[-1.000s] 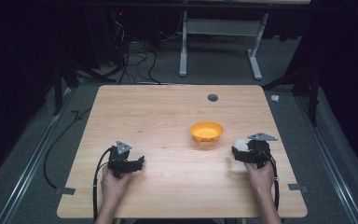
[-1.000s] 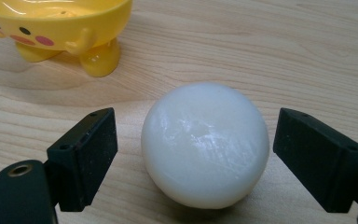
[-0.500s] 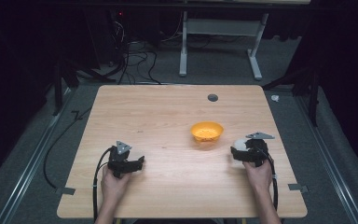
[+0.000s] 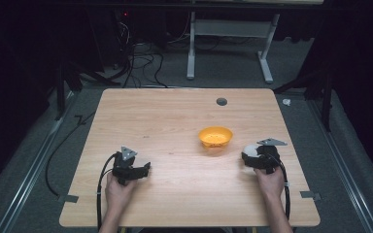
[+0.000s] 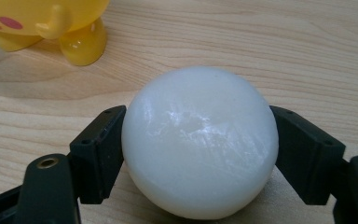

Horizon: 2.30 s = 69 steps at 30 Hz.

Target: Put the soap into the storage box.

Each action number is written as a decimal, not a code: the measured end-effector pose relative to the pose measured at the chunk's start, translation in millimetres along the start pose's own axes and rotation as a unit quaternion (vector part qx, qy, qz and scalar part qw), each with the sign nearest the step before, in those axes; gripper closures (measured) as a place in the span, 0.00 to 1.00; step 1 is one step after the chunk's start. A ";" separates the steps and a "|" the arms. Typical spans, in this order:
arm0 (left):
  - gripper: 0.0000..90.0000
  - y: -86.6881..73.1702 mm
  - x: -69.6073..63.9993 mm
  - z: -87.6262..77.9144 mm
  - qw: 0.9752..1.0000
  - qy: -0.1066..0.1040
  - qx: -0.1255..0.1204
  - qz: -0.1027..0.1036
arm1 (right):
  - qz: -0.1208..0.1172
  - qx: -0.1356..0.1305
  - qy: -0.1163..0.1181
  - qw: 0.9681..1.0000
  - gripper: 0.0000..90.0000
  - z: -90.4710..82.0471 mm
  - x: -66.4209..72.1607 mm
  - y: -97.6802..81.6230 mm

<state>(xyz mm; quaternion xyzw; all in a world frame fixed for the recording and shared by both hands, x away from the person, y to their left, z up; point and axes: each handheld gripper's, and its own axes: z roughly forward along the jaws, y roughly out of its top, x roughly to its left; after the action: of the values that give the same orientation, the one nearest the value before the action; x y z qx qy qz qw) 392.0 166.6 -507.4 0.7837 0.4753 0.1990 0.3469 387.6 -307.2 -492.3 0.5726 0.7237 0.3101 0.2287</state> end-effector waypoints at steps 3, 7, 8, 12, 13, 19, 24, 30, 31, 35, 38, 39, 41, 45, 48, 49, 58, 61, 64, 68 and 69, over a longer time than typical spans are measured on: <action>0.23 0.0 0.0 0.0 1.000 0.000 0.000 0.000 | 0.000 -0.003 -0.001 1.000 0.27 -0.1 0.1 -0.7; 0.23 0.0 0.0 0.0 1.000 0.000 0.000 0.000 | 0.000 -0.003 -0.001 1.000 0.27 -0.3 0.4 -0.6; 0.23 0.0 0.0 0.0 1.000 0.000 0.000 0.000 | 0.001 -0.002 -0.001 1.000 0.27 -0.5 0.2 -0.6; 0.23 0.1 0.1 -0.1 1.000 0.000 0.001 0.000 | 0.003 -0.002 0.000 1.000 0.27 -0.7 0.1 -0.5; 0.23 0.1 0.0 0.0 1.000 0.000 0.001 0.000 | 0.003 -0.003 0.001 1.000 0.28 -0.9 0.3 -0.5; 0.23 0.1 0.0 0.0 1.000 0.000 0.001 0.000 | 0.006 -0.011 0.007 1.000 0.28 -4.8 -0.1 0.2; 0.23 0.0 -0.1 0.1 1.000 0.000 0.000 0.000 | 0.009 -0.019 0.011 1.000 0.28 -8.0 0.2 1.0; 0.23 0.0 -0.1 0.1 1.000 0.001 0.000 0.000 | 0.008 -0.025 0.020 0.999 0.28 -13.5 2.5 4.0; 0.23 0.0 -0.1 0.1 1.000 0.000 0.000 0.000 | 0.008 -0.025 0.022 0.999 0.28 -14.9 3.5 5.0; 0.23 0.0 -0.1 0.1 1.000 0.000 0.000 0.000 | 0.006 -0.026 0.028 0.999 0.28 -16.8 6.5 7.1; 0.23 0.0 -0.1 0.0 1.000 0.000 0.000 0.000 | 0.003 -0.027 0.030 0.999 0.28 -17.7 8.1 8.3; 0.23 0.0 0.0 0.0 1.000 0.000 0.000 0.000 | 0.002 -0.029 0.032 0.999 0.28 -18.9 9.5 9.6; 0.23 0.1 0.0 -0.1 1.000 0.000 0.001 0.000 | 0.003 -0.032 0.034 0.999 0.28 -20.3 10.6 10.9; 0.23 0.1 0.1 -0.1 1.000 -0.001 0.001 0.000 | 0.002 -0.036 0.035 0.999 0.28 -22.8 13.5 15.0; 0.23 0.1 0.1 -0.1 1.000 -0.001 0.001 0.000 | -0.003 -0.036 0.037 0.999 0.28 -23.9 14.9 18.3; 0.23 0.1 0.1 -0.1 1.000 -0.001 0.001 0.000 | -0.004 -0.036 0.038 0.999 0.28 -24.6 15.5 19.3; 0.23 0.1 0.2 -0.1 1.000 -0.001 0.001 0.000 | -0.005 -0.042 0.046 0.998 0.28 -28.3 19.7 24.4; 0.23 0.1 0.2 -0.1 1.000 -0.001 0.001 0.000 | -0.007 -0.047 0.050 0.998 0.28 -30.2 22.0 27.6; 0.23 0.1 0.2 -0.1 1.000 -0.001 0.001 0.000 | -0.007 -0.049 0.051 0.997 0.28 -31.0 23.0 29.0; 0.23 0.1 0.2 -0.1 1.000 -0.001 0.001 0.000 | -0.009 -0.051 0.056 0.997 0.28 -32.1 25.0 32.9; 0.23 0.1 0.2 -0.1 1.000 -0.001 0.001 0.000 | -0.009 -0.051 0.057 0.997 0.28 -32.4 25.3 33.6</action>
<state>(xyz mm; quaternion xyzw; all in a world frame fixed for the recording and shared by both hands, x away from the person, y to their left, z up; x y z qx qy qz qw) 392.0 166.8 -507.3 0.7839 0.4753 0.1980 0.3469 382.4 -283.7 -445.0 0.5348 0.7239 0.3770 0.2189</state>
